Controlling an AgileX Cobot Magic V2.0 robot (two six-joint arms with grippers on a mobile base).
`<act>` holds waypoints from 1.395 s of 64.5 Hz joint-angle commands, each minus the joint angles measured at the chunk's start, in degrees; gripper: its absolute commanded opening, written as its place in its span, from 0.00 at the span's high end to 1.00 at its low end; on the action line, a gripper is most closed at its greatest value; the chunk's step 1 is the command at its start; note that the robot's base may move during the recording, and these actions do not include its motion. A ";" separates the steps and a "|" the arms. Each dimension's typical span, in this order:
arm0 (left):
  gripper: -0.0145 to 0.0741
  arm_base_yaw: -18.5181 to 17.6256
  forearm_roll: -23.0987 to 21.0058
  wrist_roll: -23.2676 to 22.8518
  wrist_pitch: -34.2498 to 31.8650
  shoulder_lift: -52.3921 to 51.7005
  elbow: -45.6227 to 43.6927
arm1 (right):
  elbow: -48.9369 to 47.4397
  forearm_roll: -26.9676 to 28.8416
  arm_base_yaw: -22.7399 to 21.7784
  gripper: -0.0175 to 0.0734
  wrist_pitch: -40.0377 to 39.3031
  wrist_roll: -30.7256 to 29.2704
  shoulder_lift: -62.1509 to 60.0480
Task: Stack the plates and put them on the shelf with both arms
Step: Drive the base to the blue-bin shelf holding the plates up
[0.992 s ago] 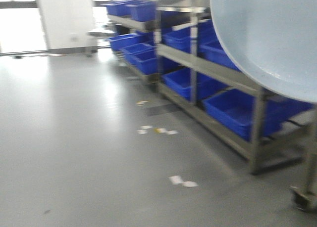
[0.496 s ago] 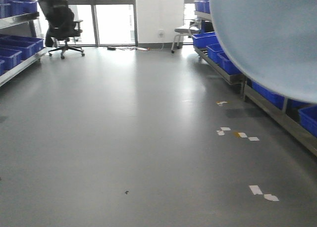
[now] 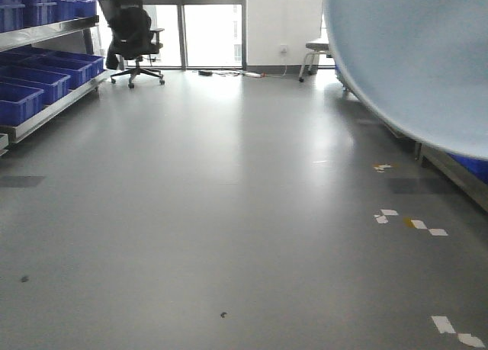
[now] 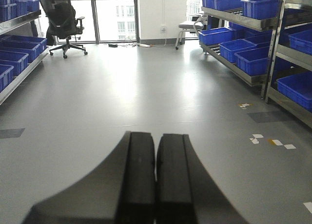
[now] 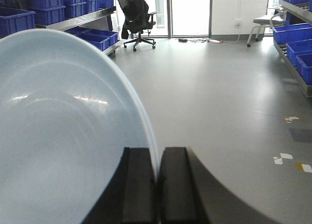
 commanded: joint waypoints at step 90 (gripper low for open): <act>0.74 -0.06 0.02 -0.22 -4.53 0.51 -1.90 | -1.91 -0.12 -0.38 0.75 -5.87 -0.08 0.15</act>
